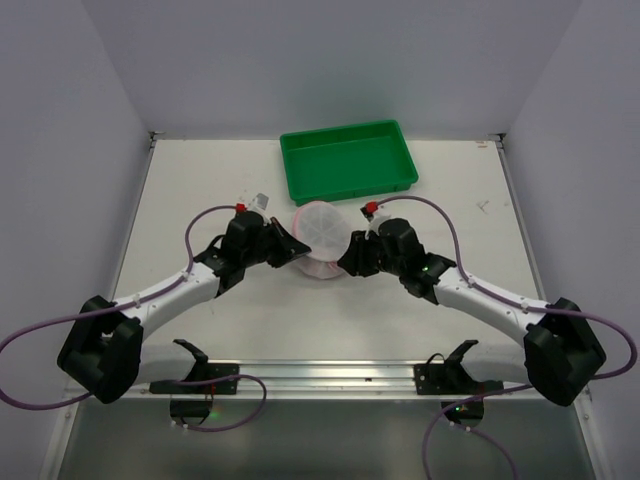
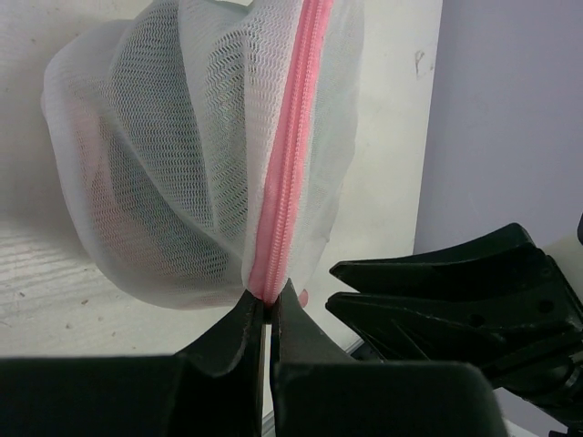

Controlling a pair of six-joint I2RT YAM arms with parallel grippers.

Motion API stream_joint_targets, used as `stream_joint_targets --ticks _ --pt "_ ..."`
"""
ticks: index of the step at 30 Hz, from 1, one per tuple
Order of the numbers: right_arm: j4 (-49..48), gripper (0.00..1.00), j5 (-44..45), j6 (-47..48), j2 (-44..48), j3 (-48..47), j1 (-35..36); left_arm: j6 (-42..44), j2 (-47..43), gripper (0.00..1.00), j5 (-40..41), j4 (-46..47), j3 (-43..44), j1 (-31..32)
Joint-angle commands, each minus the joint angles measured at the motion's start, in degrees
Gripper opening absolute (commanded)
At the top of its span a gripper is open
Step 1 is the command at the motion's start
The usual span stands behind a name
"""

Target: Unzip the laundry bag and remove the bra

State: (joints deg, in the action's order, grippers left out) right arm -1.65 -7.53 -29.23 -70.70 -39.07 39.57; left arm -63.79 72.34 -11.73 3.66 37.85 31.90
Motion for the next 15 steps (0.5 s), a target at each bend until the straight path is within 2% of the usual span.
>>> stream_joint_targets --ticks 1,6,11,13,15 --pt "3.3 0.36 3.6 7.9 -1.2 -5.2 1.8 3.3 0.3 0.0 0.0 -0.8 3.4 -0.1" --pt "5.2 0.46 7.8 20.2 -4.0 -12.3 7.4 6.7 1.3 0.0 -1.0 -3.0 5.4 -0.4" --pt "5.1 0.56 11.8 26.2 -8.0 -15.5 9.6 8.8 1.8 0.0 -2.2 -5.8 7.1 -0.8" --pt "4.6 0.63 11.9 28.4 -9.5 -16.0 10.3 9.1 1.8 0.0 -2.5 -6.2 7.4 -1.1" --pt "4.5 0.66 11.6 30.9 -10.6 -16.3 10.6 9.6 1.8 0.0 -3.1 -6.3 7.8 -1.5"
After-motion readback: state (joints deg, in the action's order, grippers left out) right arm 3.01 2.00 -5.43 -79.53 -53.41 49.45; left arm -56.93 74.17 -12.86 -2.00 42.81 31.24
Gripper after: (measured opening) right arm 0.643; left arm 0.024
